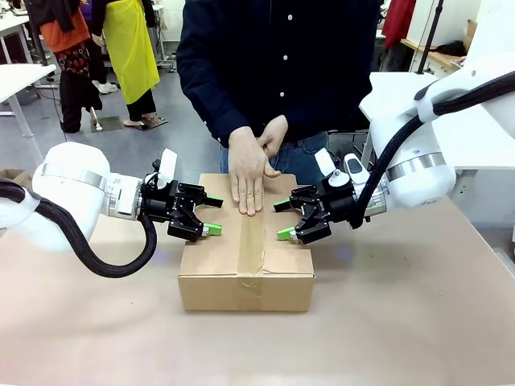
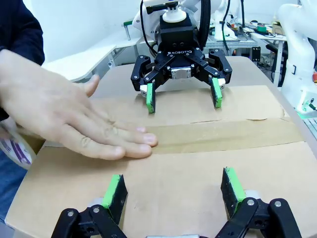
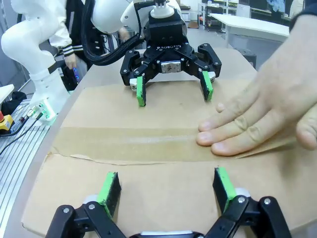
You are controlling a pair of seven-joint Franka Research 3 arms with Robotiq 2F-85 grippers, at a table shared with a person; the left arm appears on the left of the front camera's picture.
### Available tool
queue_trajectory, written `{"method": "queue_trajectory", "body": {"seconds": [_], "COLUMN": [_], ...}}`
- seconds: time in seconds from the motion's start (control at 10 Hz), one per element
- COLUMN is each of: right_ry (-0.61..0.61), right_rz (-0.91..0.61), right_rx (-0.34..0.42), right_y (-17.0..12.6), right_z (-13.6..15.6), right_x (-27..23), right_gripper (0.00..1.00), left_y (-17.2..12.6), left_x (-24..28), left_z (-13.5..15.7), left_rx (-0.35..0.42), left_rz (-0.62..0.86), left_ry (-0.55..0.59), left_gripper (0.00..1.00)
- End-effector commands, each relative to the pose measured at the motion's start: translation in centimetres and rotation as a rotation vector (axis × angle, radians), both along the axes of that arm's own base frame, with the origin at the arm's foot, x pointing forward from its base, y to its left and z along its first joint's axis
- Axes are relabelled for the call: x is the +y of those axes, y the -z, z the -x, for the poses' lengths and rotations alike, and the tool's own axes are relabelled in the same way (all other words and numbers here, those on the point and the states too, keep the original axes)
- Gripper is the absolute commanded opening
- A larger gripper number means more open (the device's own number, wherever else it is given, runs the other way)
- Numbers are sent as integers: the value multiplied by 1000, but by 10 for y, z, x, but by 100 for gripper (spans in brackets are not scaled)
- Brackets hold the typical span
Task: Pack the gift set into the box.
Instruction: Press and hold the closed box until the human finishes sealing it.
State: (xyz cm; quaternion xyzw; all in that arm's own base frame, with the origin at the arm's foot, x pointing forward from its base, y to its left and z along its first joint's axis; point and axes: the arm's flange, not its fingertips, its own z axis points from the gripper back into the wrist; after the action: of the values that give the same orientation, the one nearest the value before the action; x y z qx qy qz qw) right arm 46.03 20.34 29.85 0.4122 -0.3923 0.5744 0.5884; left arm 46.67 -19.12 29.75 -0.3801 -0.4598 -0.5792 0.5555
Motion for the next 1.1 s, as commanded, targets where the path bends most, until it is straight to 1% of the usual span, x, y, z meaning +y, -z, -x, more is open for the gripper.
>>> {"method": "queue_trajectory", "body": {"seconds": [0.0,1.0], "right_ry": [2,2], "right_rz": [2,2], "right_rx": [-4,-4], "right_y": [2,2], "right_z": [0,0], "right_x": [0,0], "right_gripper": [100,100], "left_y": [1,1], "left_x": [0,0], "left_z": [1,1], "left_rx": [6,6], "left_rz": [-2,-2], "left_ry": [-1,-1], "left_gripper": [100,100]}}
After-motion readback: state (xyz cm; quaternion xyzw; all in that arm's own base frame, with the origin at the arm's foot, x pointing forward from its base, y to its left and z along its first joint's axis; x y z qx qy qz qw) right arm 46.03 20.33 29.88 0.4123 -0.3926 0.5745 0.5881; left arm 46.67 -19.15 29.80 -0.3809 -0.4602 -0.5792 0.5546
